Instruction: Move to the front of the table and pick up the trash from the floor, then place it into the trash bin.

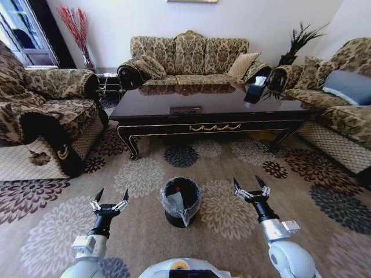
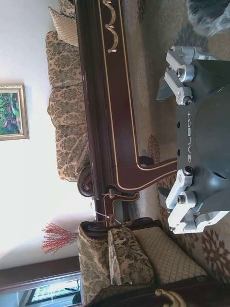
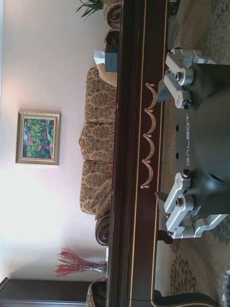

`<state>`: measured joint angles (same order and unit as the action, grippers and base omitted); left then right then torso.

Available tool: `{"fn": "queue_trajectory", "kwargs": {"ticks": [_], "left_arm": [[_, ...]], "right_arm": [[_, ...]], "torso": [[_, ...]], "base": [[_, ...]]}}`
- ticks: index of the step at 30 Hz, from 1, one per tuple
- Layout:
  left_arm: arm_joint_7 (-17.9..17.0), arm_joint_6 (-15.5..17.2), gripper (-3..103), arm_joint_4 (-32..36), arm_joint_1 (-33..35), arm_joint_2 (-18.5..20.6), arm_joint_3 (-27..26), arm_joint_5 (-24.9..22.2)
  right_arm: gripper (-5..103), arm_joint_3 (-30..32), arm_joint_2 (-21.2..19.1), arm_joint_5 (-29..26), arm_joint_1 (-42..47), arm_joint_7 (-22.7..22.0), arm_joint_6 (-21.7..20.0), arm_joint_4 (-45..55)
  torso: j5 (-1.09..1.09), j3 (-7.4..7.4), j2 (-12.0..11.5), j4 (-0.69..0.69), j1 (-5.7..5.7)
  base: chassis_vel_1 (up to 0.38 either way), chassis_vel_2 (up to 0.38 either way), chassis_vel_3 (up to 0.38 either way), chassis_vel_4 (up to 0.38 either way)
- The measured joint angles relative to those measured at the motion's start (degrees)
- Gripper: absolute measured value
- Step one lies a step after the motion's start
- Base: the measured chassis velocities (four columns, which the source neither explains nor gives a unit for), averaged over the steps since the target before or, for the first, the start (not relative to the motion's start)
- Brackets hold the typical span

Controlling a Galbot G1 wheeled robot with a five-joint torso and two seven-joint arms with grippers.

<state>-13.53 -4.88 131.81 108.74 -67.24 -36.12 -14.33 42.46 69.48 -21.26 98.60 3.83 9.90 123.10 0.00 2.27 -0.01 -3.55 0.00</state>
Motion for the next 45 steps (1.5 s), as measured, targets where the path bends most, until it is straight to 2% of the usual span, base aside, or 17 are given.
{"fn": "queue_trajectory", "kwargs": {"ticks": [45], "left_arm": [[0.0, 0.0, 100, 0.0, 0.0, 0.0, 0.0, 0.0]], "right_arm": [[100, 0.0, 0.0, 0.0, 0.0, 0.0, -0.1, 0.0]], "torso": [[0.01, -0.01, 0.0, 0.00, -0.01]], "base": [[0.185, -0.184, -0.179, 0.182]]}}
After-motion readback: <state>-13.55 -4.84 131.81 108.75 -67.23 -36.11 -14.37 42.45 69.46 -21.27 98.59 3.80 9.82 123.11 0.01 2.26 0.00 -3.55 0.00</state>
